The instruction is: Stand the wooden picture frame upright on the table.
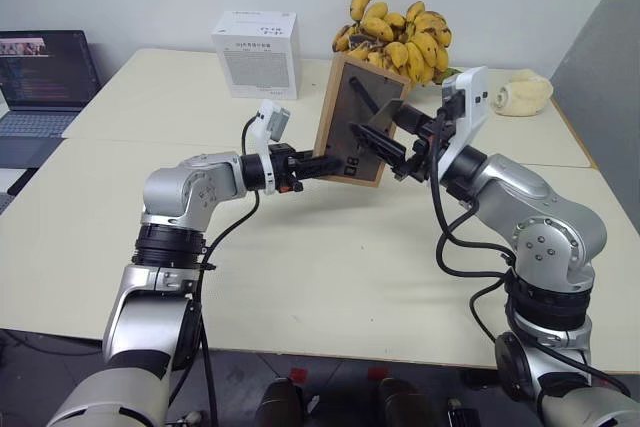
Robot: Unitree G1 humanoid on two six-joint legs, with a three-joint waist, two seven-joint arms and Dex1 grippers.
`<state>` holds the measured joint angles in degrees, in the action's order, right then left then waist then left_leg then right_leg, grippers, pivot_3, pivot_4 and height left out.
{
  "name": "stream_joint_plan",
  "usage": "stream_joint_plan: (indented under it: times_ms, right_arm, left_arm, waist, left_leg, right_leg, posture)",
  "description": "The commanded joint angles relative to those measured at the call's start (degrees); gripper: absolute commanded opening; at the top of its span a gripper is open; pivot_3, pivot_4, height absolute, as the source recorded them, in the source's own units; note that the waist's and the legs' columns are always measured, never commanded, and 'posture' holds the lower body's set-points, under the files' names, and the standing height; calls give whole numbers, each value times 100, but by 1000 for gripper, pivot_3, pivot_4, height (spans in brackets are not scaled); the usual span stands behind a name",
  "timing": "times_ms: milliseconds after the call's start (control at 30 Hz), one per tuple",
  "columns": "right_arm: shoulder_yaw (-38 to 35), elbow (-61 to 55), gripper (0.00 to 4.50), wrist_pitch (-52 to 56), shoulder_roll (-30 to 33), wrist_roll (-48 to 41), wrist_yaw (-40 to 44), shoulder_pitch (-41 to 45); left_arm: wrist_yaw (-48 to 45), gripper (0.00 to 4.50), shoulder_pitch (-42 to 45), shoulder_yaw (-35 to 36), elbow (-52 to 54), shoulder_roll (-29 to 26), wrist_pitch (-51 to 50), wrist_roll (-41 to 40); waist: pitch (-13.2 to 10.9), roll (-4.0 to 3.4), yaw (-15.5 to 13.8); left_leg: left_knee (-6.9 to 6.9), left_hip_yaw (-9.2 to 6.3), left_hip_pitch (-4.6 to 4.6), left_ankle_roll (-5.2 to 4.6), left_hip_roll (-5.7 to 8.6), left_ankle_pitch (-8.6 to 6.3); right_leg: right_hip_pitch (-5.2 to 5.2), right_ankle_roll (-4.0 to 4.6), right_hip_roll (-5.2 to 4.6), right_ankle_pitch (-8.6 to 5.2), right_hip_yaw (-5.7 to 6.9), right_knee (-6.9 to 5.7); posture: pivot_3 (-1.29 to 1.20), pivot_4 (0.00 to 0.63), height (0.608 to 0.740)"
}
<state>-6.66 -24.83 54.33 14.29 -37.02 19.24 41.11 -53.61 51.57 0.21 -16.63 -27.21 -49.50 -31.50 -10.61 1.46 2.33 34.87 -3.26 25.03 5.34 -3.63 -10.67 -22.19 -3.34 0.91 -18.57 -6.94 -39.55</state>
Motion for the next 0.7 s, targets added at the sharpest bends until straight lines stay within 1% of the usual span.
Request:
stream_joint_plan:
  times_ms: [33, 233, 367, 500, 600, 667, 700]
  right_arm:
    - [92, -173, 4385, -189, -3, -30, 2, 22]
    - [266, -61, 4385, -359, 236, 196, 43, 48]
    - [392, 12, 4385, -448, 674, 431, 241, -9]
    - [350, 128, 4385, -446, 933, 538, 312, -36]
    - [740, 185, 4385, -686, 1399, 954, 585, -165]
    - [951, 179, 4385, -1060, 1724, 1278, 830, -369]
    - [1106, 235, 4385, -1543, 2056, 1669, 1019, -592]
  left_arm:
    - [-73, 1295, 273, 104, 212, 61, 121, -86]
    - [-80, 1295, 231, 100, 228, 30, 97, -54]
    - [-43, 1295, 190, 96, 218, 25, 67, -36]
    - [-24, 1295, 155, 98, 298, 38, 25, -64]
    - [-4, 1295, 155, 128, 316, 50, -41, -105]
    - [25, 1295, 146, 153, 340, 42, -146, -142]
    - [58, 1295, 116, 175, 396, 2, -319, -190]
  waist:
    - [0, 0, 3]
    - [0, 0, 5]
    - [0, 0, 0]
    - [0, 0, 0]
    - [0, 0, -3]
    - [0, 0, -3]
    - [0, 0, -7]
  left_leg:
    - [1, 0, 0, 0, 0, 0]
    - [3, 0, 0, 0, 0, 0]
    - [4, 0, 0, 0, 1, 0]
    - [5, 0, 0, 0, 1, 0]
    - [6, 1, 0, 0, 1, 0]
    - [6, 1, 0, 0, 1, 0]
    - [6, 1, 0, 0, 2, 0]
  right_leg:
    - [0, 0, 0, 0, 0, -2]
    - [-2, 0, 0, 0, 0, -8]
    - [-2, 0, 0, 0, -1, -8]
    - [-1, 0, 0, 0, -1, -8]
    - [-1, 0, 0, 0, -1, -8]
    - [-1, 0, 0, 0, -1, -8]
    - [-1, 0, 0, 0, -2, -7]
  posture:
    - [0, 150, 740]
    - [0, 150, 740]
    - [0, 150, 740]
    - [0, 150, 740]
    - [0, 150, 740]
    - [0, 150, 740]
    - [0, 150, 740]
